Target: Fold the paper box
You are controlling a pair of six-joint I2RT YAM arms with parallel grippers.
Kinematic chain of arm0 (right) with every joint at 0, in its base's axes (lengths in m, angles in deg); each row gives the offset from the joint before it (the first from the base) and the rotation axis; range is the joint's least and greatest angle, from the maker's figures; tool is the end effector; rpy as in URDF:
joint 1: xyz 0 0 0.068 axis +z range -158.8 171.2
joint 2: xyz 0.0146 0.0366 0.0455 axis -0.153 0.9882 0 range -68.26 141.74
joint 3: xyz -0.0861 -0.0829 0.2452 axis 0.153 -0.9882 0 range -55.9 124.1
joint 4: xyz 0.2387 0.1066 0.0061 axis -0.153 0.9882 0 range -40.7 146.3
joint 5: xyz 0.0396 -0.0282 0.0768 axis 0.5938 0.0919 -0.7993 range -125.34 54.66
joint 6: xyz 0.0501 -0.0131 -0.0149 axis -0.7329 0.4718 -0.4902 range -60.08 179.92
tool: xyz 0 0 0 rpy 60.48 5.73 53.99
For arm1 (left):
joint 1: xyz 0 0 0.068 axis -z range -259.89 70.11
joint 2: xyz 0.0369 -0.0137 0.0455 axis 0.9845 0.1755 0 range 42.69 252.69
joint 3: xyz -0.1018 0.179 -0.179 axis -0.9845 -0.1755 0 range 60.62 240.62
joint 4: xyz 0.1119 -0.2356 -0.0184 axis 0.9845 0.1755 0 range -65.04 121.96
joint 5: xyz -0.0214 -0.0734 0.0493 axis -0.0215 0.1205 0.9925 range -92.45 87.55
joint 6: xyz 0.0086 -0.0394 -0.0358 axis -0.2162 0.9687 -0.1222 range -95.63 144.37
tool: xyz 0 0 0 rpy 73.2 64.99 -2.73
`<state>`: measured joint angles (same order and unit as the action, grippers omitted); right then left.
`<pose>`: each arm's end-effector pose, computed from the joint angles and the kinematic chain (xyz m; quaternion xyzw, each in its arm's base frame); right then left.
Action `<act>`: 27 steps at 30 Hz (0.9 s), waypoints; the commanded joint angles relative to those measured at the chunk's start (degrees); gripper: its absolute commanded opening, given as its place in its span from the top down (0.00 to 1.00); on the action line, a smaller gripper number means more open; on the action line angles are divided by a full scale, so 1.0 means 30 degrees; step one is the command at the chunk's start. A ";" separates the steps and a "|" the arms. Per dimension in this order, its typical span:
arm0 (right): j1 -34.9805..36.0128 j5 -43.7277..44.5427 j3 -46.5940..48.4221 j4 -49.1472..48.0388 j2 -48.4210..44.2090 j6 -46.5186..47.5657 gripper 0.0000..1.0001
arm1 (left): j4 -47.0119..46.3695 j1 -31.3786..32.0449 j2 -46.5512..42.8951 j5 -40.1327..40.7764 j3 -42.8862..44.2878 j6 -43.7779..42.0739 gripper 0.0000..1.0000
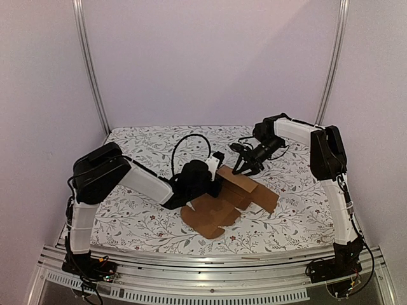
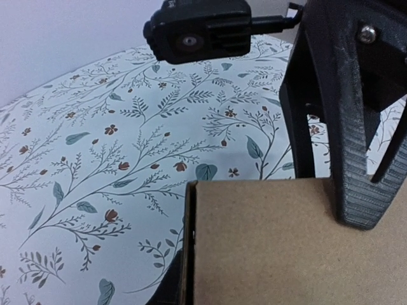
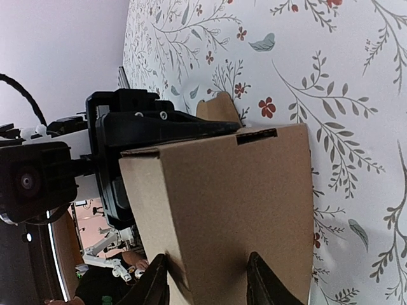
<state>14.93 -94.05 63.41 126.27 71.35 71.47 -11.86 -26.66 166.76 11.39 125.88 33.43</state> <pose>0.4088 0.2130 0.1640 0.2339 -0.8383 -0.4807 0.1069 0.2743 -0.3528 0.1130 0.2470 0.7879 -0.2017 0.5268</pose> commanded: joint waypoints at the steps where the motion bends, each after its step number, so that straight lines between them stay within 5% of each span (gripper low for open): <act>1: 0.0093 -0.0473 -0.0130 -0.0026 0.0904 -0.0360 0.60 | -0.0624 0.0077 0.0838 0.0803 0.0357 -0.0270 0.87; 13: 0.0118 -0.1433 -0.0196 0.0036 0.1205 -0.0674 0.60 | -0.3040 0.0645 0.1498 0.2924 -0.0070 -0.0846 0.92; 19: 0.0171 -0.2672 -0.1013 -0.0606 0.0898 -0.1464 0.60 | -0.2786 0.1547 0.2376 0.7158 0.1105 -0.0889 0.97; 24: -0.0119 -0.2184 -0.0647 -0.0708 0.0690 -0.1536 0.60 | -0.2976 0.1659 0.1549 0.5953 0.0324 -0.1042 0.89; 27: -0.0458 -0.1843 -0.0198 -0.0674 0.0696 -0.1407 0.59 | -0.2913 0.1658 0.0328 0.4721 -0.0681 -0.1272 0.74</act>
<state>13.68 -100.39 61.77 124.50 72.94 67.60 -19.57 -22.09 171.81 28.14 126.84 30.92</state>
